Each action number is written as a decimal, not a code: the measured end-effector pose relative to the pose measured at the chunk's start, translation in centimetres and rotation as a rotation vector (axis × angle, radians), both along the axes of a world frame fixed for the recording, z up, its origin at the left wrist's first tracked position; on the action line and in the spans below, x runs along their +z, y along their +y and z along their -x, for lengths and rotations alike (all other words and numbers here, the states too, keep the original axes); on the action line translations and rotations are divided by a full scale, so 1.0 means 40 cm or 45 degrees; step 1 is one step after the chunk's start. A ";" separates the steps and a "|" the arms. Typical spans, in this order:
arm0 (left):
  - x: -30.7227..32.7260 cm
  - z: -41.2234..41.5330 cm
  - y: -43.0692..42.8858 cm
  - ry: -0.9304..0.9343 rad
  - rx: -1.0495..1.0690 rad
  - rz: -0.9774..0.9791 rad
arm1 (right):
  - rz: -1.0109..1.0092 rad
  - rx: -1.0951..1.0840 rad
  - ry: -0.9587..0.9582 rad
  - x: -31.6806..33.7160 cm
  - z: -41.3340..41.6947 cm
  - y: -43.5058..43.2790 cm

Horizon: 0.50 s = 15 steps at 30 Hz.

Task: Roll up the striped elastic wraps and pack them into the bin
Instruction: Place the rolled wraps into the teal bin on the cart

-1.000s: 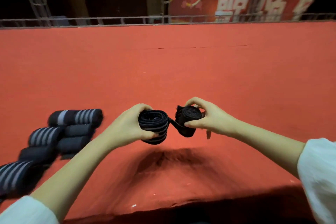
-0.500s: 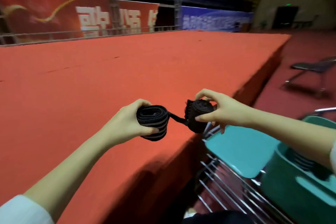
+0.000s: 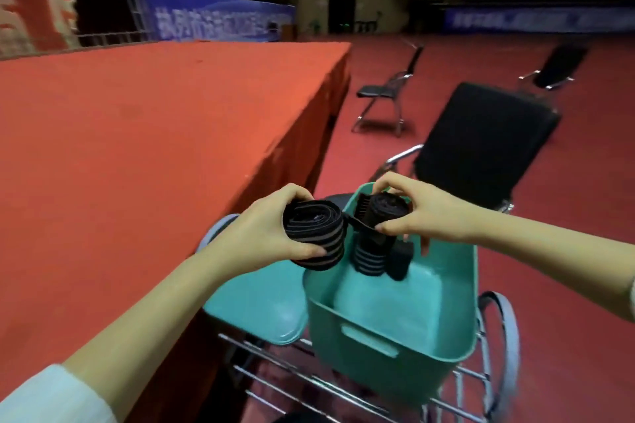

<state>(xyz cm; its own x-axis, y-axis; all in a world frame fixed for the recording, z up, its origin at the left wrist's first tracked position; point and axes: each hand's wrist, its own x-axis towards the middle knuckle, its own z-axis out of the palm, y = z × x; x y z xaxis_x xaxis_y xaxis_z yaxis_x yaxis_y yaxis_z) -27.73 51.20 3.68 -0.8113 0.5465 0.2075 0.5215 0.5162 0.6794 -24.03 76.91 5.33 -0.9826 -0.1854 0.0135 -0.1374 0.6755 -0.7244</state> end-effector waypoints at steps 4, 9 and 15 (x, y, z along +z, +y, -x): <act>-0.054 0.034 0.132 0.001 -0.178 0.080 | -0.040 -0.177 -0.046 -0.052 -0.010 0.105; -0.139 0.065 0.235 -0.008 -0.343 0.164 | -0.059 -0.283 -0.157 -0.115 -0.006 0.182; -0.208 0.104 0.283 -0.054 -0.425 0.237 | -0.096 -0.314 -0.257 -0.161 0.026 0.230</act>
